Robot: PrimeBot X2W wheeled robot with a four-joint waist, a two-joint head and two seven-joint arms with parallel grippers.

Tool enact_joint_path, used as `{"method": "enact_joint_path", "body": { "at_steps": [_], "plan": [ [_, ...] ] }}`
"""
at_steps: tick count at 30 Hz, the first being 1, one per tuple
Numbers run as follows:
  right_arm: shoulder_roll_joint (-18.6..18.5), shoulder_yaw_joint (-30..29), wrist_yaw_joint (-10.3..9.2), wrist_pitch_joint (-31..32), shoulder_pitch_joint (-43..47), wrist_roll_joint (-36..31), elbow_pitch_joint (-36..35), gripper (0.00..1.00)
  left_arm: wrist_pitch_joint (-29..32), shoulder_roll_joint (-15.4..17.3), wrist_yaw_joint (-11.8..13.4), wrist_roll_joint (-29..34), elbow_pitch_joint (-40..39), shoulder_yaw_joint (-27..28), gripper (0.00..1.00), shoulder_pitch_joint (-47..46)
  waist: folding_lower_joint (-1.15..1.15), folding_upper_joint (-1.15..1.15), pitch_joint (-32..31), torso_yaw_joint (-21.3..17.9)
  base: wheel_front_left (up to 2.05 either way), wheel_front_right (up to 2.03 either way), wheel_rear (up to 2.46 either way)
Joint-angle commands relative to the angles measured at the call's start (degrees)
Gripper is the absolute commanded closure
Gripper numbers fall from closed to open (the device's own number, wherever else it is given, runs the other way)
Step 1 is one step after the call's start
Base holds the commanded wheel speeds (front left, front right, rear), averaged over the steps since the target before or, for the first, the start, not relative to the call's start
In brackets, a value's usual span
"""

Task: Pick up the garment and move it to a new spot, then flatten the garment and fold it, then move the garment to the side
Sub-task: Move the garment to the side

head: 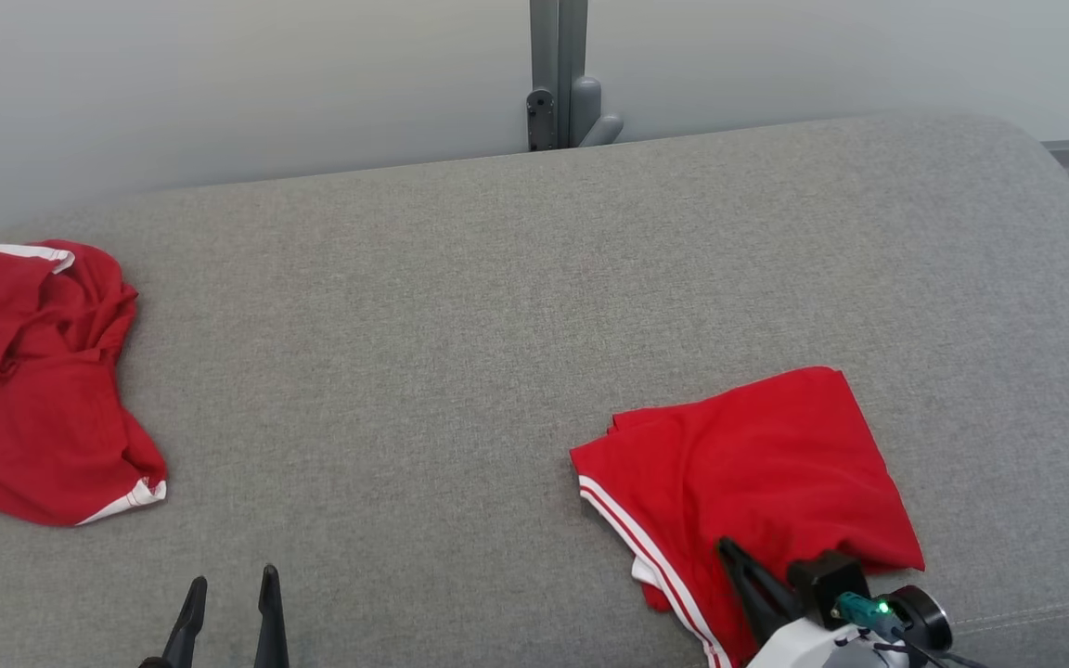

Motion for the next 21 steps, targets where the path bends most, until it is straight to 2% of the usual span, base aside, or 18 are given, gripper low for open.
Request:
{"method": "enact_joint_path", "body": {
  "at_steps": [1, 5, 11, 14, 21],
  "plan": [
    [-0.4, -0.5, -0.10, 0.2, 0.9, -0.2, -1.0, 1.00, -0.2, 0.0, -0.2, 0.2, -0.1, 0.1, 0.00, 0.8, 0.00, 0.48, 0.0, 0.0, 0.00, 0.00, 0.00],
    [-1.9, -4.9, -0.10, 3.0, 4.0, -2.6, -11.4, 1.00, -0.2, 0.1, -0.2, -0.1, -0.7, 0.0, 0.00, 1.3, 0.00, 0.48, 0.4, -0.1, 0.00, 0.00, 0.00],
    [-3.0, -9.6, -0.10, 6.4, 6.3, -5.3, -16.3, 1.00, -0.2, 0.1, -0.2, -0.4, -0.9, -0.8, 0.00, -0.5, 0.00, 0.48, 1.4, 0.8, 0.00, 0.00, 0.00],
    [-2.3, -11.8, -0.10, 7.6, 6.3, -6.2, -12.3, 1.00, -0.2, 0.0, -0.2, 0.0, -0.6, -1.0, 0.00, -0.8, 0.00, 0.48, 2.3, 1.2, 0.00, 0.00, 0.00],
    [-1.4, -12.9, -0.10, 6.5, 3.1, -6.6, -2.2, 1.00, -0.2, 0.0, -0.2, 0.7, -0.5, -0.7, 0.00, -1.7, 0.00, 0.48, 3.5, 1.4, 0.00, 0.00, 0.00]
  ]
}}
